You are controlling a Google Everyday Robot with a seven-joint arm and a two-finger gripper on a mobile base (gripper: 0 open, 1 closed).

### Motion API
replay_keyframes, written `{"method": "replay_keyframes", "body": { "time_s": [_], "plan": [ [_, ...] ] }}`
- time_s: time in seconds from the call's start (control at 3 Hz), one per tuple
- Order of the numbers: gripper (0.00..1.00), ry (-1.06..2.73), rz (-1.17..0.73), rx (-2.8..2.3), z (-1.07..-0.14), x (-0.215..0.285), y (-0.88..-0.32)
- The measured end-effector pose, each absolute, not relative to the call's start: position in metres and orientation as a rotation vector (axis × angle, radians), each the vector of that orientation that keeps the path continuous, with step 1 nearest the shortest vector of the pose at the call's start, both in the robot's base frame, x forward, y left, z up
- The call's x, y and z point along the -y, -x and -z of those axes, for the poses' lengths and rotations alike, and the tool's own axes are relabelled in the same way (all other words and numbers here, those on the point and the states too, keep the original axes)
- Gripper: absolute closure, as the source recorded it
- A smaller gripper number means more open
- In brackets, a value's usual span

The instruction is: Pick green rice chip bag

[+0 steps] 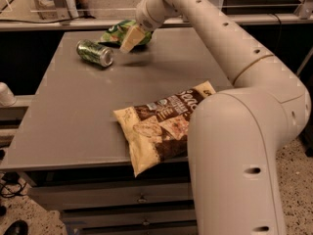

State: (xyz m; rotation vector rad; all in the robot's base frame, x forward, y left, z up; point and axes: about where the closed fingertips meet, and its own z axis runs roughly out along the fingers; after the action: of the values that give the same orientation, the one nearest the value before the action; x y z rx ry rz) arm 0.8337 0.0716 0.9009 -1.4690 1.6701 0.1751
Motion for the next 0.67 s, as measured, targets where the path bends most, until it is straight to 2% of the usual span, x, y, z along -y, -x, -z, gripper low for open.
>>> {"method": "replay_keyframes", "body": {
  "time_s": [0.33,0.67],
  "plan": [
    [0.18,1.474,-0.165,-1.68,-0.8911,-0.0684,-0.8409],
    [0.4,1.469,-0.157,-1.695,-0.8846,-0.0588,-0.843]
  ]
}}
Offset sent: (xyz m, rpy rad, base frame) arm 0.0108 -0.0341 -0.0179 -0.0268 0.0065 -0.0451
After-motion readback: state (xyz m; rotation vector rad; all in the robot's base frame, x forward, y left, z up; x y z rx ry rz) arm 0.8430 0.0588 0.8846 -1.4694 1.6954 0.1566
